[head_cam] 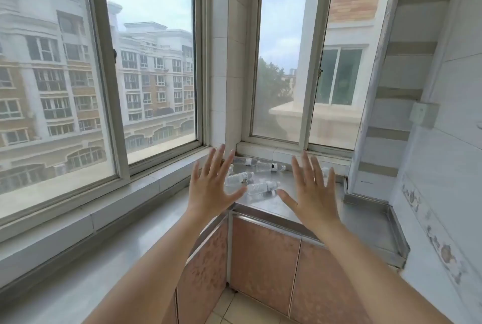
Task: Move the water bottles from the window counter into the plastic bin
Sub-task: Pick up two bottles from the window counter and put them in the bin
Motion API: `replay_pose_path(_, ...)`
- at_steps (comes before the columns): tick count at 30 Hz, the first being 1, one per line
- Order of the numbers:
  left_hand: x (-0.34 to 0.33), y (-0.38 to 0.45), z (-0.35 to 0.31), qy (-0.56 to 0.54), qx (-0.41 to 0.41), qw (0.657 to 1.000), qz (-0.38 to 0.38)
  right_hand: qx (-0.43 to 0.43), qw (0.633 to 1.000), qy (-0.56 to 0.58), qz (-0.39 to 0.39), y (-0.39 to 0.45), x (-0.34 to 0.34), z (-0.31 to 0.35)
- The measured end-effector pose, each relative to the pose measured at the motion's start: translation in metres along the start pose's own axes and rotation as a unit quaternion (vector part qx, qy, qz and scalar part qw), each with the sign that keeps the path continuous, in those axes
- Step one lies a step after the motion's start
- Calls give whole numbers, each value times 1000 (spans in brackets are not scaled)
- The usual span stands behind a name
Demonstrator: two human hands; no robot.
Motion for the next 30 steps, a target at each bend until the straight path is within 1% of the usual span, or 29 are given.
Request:
replay_pose_path(1,-13,6,1,-2,-1,1000,16,-3,1000,2,19,7,-14,0)
replay_pose_path(4,-57,24,11,-5,2,1000,21,-12,999,-9,30,28,-54,-3)
replay_pose_path(6,-91,33,15,-23,-4,999,34,-18,998,8,55,39,-84,-4)
replay_pose_path(10,-154,56,28,-50,-8,996,78,-21,998,17,65,61,-133,-10)
replay_pose_path(17,-230,81,41,-75,4,989,126,-50,993,37,100,92,-200,-29)
replay_pose_path(24,-307,113,57,-63,14,985,161,-57,984,71,156,129,-290,-49)
replay_pose_path(30,-378,150,67,-42,43,980,191,-37,977,86,191,169,-369,-75)
Point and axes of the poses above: each hand's wrist, its own y-axis towards the middle knuckle, its own x-axis out of the back of the hand, z = x × y, the point moved 8 cm from there along y, towards the middle knuckle, and after that the axes turned 1 degree about x, right-handed, at the moved point
